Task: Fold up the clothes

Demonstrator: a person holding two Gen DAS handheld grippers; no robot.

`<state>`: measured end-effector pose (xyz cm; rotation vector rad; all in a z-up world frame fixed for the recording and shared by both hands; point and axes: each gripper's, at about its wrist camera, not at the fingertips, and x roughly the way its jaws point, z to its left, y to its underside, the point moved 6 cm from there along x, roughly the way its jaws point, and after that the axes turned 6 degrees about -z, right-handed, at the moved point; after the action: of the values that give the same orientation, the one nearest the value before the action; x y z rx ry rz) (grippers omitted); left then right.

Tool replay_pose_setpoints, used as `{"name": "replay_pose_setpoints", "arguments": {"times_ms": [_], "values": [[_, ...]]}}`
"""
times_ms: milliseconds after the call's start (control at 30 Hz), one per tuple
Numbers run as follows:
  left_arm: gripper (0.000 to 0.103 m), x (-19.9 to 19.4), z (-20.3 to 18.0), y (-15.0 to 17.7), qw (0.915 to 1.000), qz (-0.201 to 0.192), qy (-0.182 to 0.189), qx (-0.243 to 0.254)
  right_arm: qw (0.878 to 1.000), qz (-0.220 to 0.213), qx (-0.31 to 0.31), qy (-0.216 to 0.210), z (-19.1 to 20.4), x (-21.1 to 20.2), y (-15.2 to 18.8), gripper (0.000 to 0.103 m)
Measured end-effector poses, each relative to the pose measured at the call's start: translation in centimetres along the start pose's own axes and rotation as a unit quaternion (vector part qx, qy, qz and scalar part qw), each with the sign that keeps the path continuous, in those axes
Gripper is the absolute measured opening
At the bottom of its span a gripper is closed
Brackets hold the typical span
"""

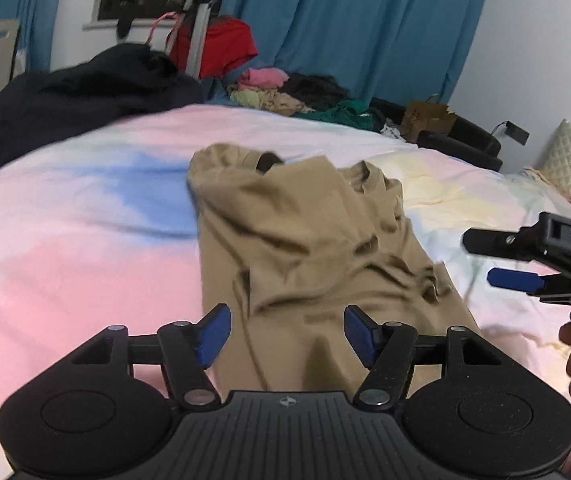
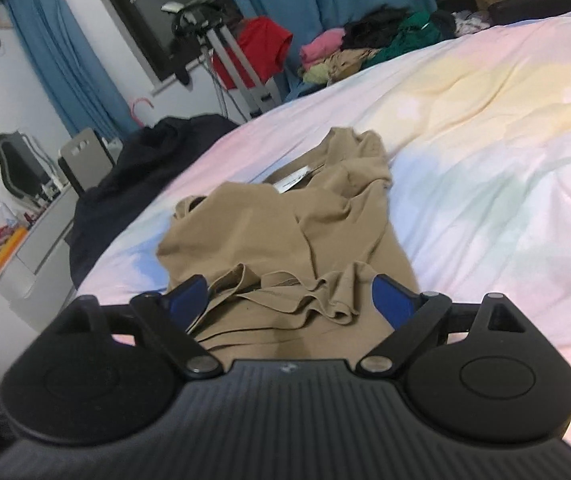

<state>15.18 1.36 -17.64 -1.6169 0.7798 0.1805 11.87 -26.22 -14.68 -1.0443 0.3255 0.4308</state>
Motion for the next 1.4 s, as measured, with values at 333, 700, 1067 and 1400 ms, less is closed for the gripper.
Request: {"name": "replay_pose_setpoints", "arguments": {"times_ms": [333, 700, 1067, 1400], "values": [[0.027, -2.1, 2.6, 2.3, 0.9981, 0.031, -0.014, -0.051, 0.995, 0.047, 0.078, 0.04, -5.1, -1.4, 1.6, 0.045], [0.016, -0.3, 1.3, 3.8, 0.999, 0.042, 0.012, -0.012, 0.991, 0.078, 0.088, 0.067, -5.7, 0.2, 3.3, 0.048], [0.041, -0.2, 0.2, 3.7, 0.999, 0.019, 0.015, 0.038, 0.99, 0.086, 0.087, 0.067, -5.5, 0.2, 3.5, 0.048], [0.025, -0.8, -1.2, 3.8, 0.9949, 0.02, 0.09, 0.04, 0.989, 0.09, 0.097, 0.06, -5.5, 0.5, 3.6, 0.048]]}}
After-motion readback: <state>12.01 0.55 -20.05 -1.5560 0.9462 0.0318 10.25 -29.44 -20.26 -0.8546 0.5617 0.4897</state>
